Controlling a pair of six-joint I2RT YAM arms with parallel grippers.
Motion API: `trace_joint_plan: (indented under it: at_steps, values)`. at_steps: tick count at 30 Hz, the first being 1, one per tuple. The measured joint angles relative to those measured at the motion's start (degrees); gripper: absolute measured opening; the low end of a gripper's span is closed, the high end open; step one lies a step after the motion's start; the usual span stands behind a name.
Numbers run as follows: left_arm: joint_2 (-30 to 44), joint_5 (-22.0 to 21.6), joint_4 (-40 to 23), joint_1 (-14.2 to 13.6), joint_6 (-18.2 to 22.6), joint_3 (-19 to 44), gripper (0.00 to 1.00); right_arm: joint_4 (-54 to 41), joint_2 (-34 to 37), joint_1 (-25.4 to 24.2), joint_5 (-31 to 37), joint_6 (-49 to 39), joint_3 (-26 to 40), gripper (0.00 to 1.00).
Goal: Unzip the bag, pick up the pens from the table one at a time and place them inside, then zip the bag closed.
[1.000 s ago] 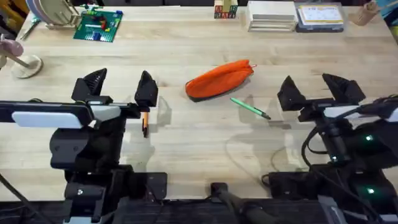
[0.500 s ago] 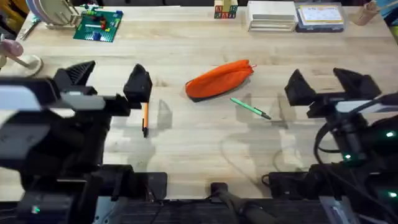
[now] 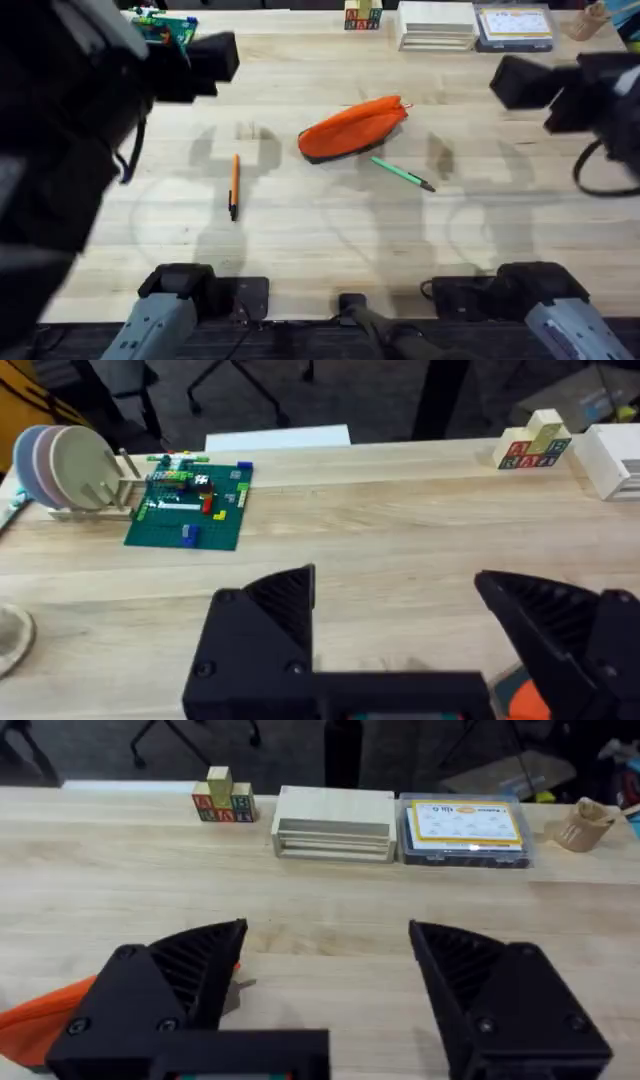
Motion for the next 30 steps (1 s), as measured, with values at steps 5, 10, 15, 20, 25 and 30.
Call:
trace_joint_plan:
  at_steps: [5, 10, 15, 20, 25, 30]
  values:
    - [7.72, 0.64, -3.54, -0.02, 0.12, 7.49, 0.993, -3.81, 6.67, 0.00, 0.00, 0.00, 7.17, 0.997]
    - [11.96, 2.28, -3.80, 0.00, 2.16, 11.73, 0.993, -4.22, 9.32, 0.00, 0.00, 0.00, 9.18, 0.997]
    - [12.44, 6.56, -4.20, -0.02, 7.50, 12.08, 0.993, -4.44, 9.50, 0.00, 0.02, 0.00, 9.20, 0.998]
    - [12.41, 16.22, -5.65, -0.02, 14.06, 12.09, 0.994, -4.44, 9.50, 0.00, 0.04, 0.00, 9.20, 0.998]
    - [12.44, 24.69, -9.64, -0.02, 19.27, 12.10, 0.994, -4.44, 9.50, 0.00, 0.07, -0.85, 9.20, 0.998]
    - [12.44, 30.72, -14.55, -2.18, 26.80, 12.10, 0.994, -4.44, 9.50, 0.00, 0.22, -2.17, 9.20, 0.998]
